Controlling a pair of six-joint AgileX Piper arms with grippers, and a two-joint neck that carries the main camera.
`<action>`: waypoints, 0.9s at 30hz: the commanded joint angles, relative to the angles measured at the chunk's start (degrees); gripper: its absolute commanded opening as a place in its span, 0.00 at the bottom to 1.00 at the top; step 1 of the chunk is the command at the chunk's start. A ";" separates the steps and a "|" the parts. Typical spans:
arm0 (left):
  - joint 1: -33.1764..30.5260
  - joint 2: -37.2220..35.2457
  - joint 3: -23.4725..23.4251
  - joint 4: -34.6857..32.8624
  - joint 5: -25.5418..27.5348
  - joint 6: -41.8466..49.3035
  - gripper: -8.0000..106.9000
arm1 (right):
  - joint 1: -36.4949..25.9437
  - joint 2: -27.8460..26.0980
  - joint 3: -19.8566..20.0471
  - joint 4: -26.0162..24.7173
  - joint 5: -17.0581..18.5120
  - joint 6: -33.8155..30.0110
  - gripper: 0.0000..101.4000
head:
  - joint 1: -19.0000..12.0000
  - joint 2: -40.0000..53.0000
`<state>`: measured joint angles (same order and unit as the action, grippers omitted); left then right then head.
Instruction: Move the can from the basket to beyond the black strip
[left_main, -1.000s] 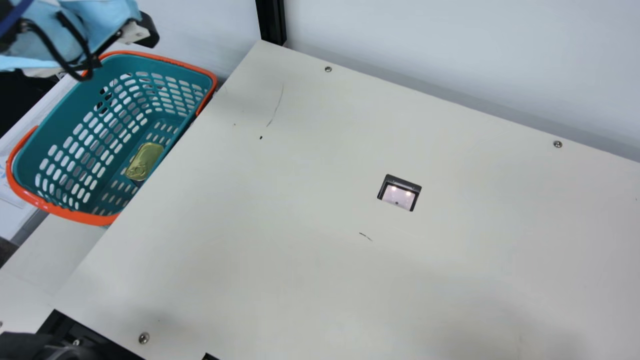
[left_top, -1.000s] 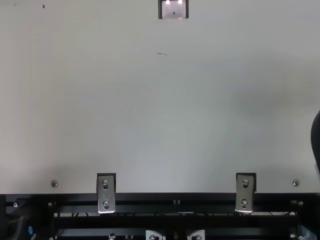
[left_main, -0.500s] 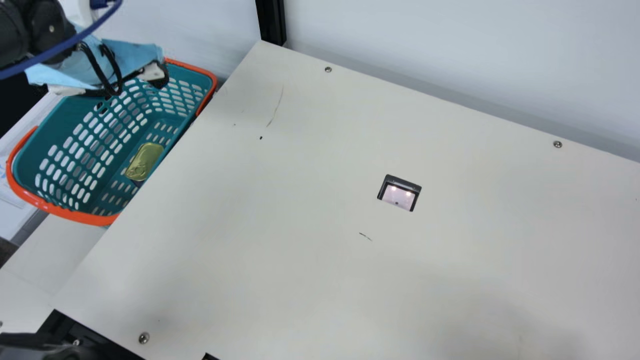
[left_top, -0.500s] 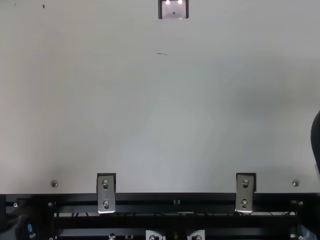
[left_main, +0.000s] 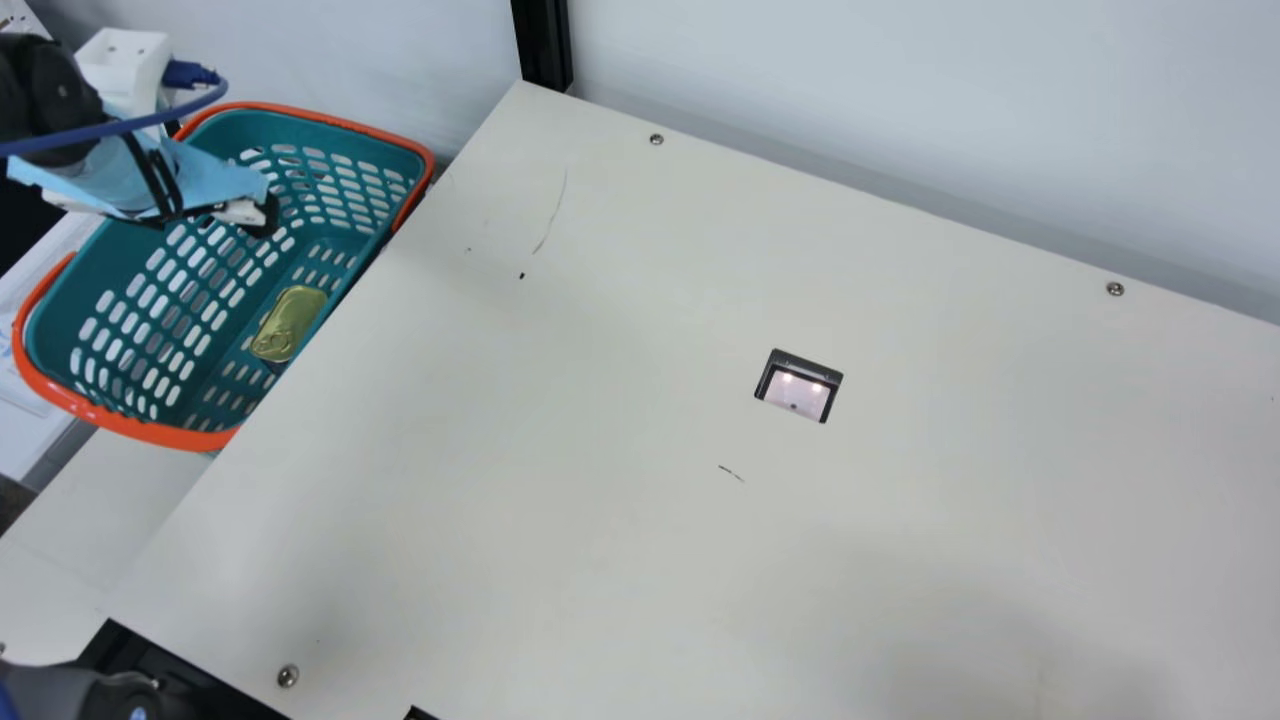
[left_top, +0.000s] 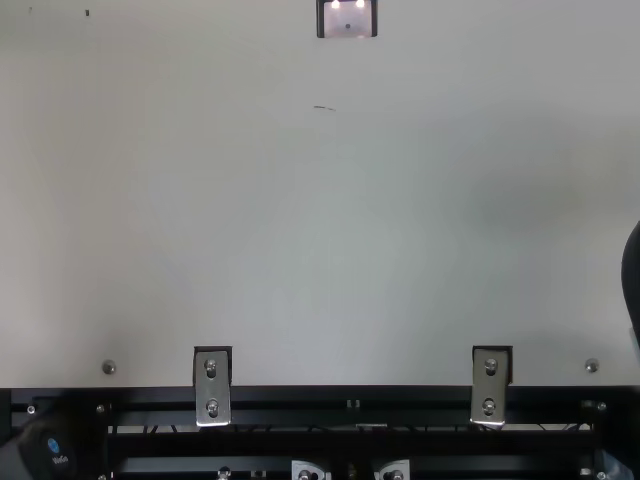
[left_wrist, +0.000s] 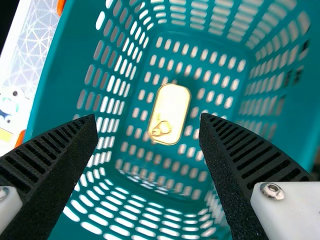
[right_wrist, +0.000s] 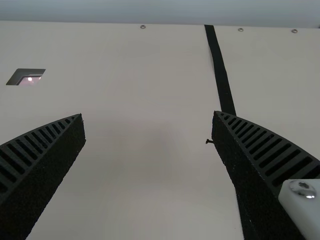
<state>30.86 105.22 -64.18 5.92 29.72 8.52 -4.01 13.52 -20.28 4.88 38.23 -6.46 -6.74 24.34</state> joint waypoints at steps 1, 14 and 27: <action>0.76 1.07 0.34 -2.51 -0.89 10.87 0.85 | 0.00 0.00 0.00 0.00 0.00 0.00 1.00 | -1.70 0.50; 5.20 8.06 1.73 -16.88 -3.62 38.59 0.85 | 0.00 0.00 0.00 0.00 0.00 0.00 1.00 | -1.70 0.50; 7.07 16.03 0.61 -20.97 -8.24 47.41 0.85 | 0.00 0.00 0.00 0.00 0.00 0.00 1.00 | -1.70 0.50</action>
<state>37.96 120.44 -63.36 -15.24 21.85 56.57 -4.01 13.52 -20.28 4.88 38.23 -6.46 -6.74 24.05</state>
